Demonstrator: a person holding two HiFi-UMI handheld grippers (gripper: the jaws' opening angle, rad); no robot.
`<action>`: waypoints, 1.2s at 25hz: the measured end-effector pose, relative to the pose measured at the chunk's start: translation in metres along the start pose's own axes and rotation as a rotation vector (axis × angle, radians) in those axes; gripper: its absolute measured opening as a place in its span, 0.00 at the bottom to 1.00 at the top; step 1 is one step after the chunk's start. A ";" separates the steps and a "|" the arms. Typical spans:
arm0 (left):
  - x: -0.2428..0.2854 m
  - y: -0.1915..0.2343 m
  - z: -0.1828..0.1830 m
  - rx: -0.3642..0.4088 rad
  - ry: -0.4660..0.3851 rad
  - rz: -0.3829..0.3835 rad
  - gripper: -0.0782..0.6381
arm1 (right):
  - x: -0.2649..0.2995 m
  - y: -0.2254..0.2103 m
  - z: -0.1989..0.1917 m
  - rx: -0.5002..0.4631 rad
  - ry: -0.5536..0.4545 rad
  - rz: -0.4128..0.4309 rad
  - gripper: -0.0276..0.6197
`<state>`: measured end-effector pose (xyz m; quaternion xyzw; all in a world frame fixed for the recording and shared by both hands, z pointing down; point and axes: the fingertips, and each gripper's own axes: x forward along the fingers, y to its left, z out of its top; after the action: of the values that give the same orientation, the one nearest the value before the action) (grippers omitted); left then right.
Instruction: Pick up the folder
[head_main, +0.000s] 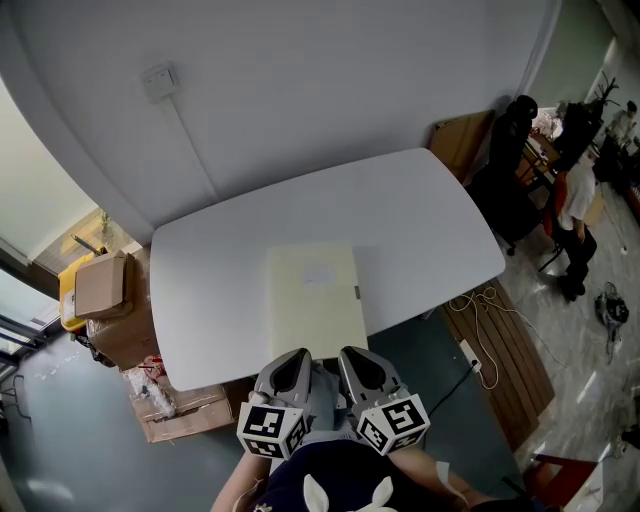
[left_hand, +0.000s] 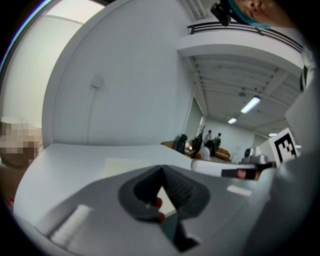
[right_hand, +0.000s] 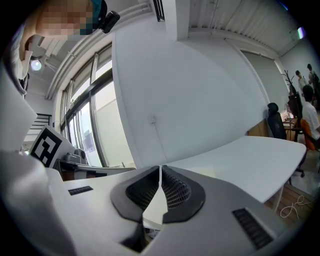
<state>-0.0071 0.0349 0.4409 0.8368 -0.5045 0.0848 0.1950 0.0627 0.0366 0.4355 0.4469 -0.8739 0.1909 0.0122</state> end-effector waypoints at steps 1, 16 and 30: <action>0.001 0.001 0.000 -0.004 0.002 0.002 0.11 | 0.001 -0.001 -0.001 0.002 0.004 0.003 0.06; 0.023 0.026 0.005 -0.032 0.022 0.015 0.11 | 0.033 -0.014 -0.002 0.011 0.052 0.010 0.06; 0.049 0.046 -0.007 -0.024 0.098 0.000 0.13 | 0.061 -0.030 -0.015 0.001 0.117 0.005 0.27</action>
<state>-0.0235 -0.0213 0.4753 0.8291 -0.4955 0.1199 0.2294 0.0473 -0.0212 0.4709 0.4330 -0.8726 0.2172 0.0623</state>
